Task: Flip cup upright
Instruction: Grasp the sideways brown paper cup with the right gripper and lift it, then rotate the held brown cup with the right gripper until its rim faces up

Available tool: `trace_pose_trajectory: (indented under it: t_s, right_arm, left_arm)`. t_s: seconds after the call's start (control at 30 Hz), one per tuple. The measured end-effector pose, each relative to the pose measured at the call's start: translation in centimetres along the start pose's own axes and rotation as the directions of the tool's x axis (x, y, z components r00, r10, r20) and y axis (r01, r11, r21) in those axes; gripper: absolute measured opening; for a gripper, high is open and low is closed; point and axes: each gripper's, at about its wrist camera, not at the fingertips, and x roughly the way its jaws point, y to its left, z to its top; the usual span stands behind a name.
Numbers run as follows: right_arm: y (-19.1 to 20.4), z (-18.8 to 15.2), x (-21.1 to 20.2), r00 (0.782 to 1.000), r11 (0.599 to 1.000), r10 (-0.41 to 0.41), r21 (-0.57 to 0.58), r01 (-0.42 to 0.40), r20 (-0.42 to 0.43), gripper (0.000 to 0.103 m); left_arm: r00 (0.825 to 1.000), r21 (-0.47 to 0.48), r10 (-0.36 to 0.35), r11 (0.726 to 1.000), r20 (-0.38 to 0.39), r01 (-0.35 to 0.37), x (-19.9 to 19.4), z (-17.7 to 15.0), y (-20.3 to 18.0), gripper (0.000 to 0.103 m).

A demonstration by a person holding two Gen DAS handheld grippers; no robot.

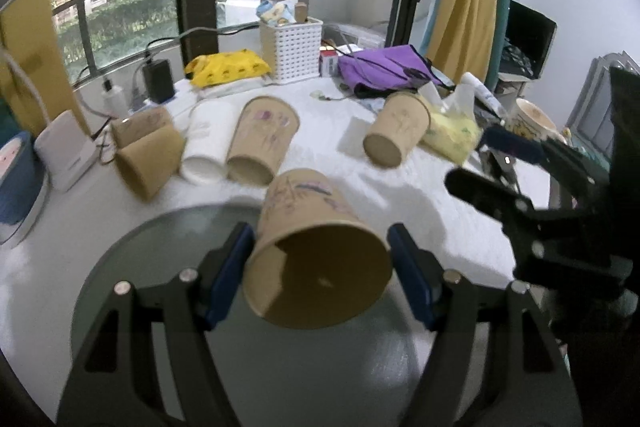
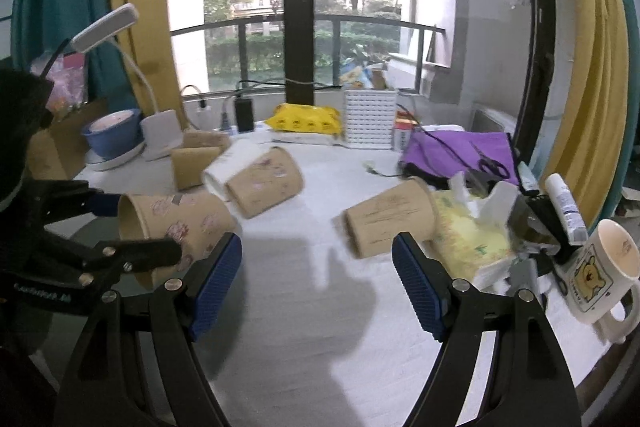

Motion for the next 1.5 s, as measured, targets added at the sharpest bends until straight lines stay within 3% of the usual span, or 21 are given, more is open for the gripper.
trace_pose_trajectory:
  t_s: [0.3,0.47,0.67,1.0,1.1,1.33,1.5]
  right_arm:
    - [5.5,-0.4,-0.5,0.997,0.997,0.076,0.011,-0.075,-0.015,0.080]
    - [8.0,-0.6,-0.2,0.995,0.996,0.091,-0.001,-0.091,-0.040,0.080]
    - [9.8,-0.4,0.8,0.992,0.995,0.100,0.001,-0.100,-0.071,0.080]
    - [11.0,-0.4,2.9,0.983,0.993,0.117,-0.003,-0.119,-0.142,0.080]
    - [11.4,-0.3,3.4,0.978,0.990,0.138,-0.021,-0.143,-0.153,0.080]
    - [12.8,0.2,4.1,0.957,0.964,0.222,-0.101,-0.244,-0.189,0.080]
    - [14.6,1.0,5.2,0.917,0.905,0.304,-0.221,-0.363,-0.258,0.080]
  left_arm:
    - [1.000,0.005,-0.030,1.000,0.009,0.030,-4.4,-4.9,3.4,0.071]
    - [0.995,0.028,-0.099,0.995,-0.001,0.099,-5.2,-6.8,5.0,0.071]
    - [0.985,0.037,-0.173,0.984,-0.007,0.173,-4.8,-7.6,7.3,0.071]
    - [0.971,0.020,-0.233,0.972,-0.062,0.235,-3.3,-7.7,9.8,0.075]
    - [0.974,0.031,-0.216,0.975,-0.060,0.218,-3.6,-7.9,10.1,0.079]
    - [0.985,0.012,-0.161,0.987,-0.057,0.162,-4.9,-8.8,11.2,0.080]
    - [0.994,-0.015,-0.100,0.995,-0.051,0.100,-5.9,-9.8,12.0,0.080]
